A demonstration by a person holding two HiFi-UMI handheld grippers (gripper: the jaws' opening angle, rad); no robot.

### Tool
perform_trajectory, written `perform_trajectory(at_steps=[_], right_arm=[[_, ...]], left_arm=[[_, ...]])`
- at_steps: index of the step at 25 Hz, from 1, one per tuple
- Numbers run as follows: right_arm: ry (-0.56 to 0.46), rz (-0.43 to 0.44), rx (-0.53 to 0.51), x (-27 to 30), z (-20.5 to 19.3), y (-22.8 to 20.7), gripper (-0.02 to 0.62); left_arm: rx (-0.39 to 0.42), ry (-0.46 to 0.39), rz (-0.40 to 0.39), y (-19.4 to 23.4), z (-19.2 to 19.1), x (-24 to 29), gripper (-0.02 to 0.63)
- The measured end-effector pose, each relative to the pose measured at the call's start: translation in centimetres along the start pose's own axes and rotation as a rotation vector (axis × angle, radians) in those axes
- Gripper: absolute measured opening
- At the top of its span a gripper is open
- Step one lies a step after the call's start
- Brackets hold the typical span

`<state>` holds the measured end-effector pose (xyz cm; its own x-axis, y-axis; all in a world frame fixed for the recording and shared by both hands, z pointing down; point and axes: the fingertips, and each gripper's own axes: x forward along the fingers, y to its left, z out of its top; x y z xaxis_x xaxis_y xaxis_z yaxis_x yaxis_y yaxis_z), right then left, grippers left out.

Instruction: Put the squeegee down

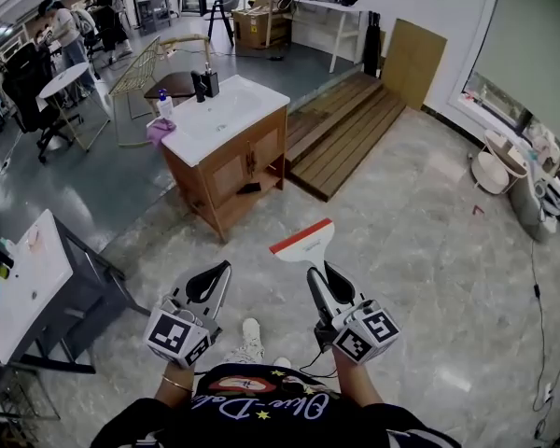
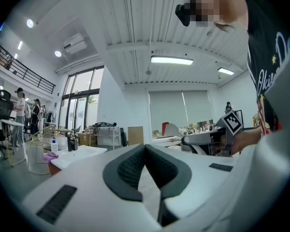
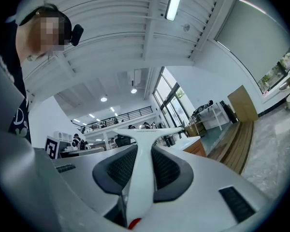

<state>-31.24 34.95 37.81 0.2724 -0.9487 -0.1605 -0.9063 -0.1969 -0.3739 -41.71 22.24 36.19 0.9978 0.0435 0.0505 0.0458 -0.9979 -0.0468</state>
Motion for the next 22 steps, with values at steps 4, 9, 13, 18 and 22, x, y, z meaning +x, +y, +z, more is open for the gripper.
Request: perform_trajectory(at_steps=[4,9,13,18,22], right_arm=[[-0.002,-0.018,-0.001,0.1,0.2,-0.9,0.109],[0.005,-0.018,0.007,0.7,0.1,-1.5,0.109],[0.009,-0.01,0.004,1.9,0.2,-1.8,0.109],[0.02,-0.005,0.001,3.3,0.2,-2.1,0.109],[0.021,-0.011,0.007,4.3,0.3,-3.2,0.109]], left_arm=[[-0.002,-0.008,-0.02,0.1,0.2,1.2,0.006],[-0.013,-0.006,-0.022,0.8,-0.2,2.3,0.006],[-0.021,-0.002,-0.022,1.6,-0.5,3.0,0.006],[-0.036,-0.007,-0.022,3.0,-0.6,4.1,0.005],[-0.041,-0.012,-0.03,3.7,-0.9,5.6,0.006]])
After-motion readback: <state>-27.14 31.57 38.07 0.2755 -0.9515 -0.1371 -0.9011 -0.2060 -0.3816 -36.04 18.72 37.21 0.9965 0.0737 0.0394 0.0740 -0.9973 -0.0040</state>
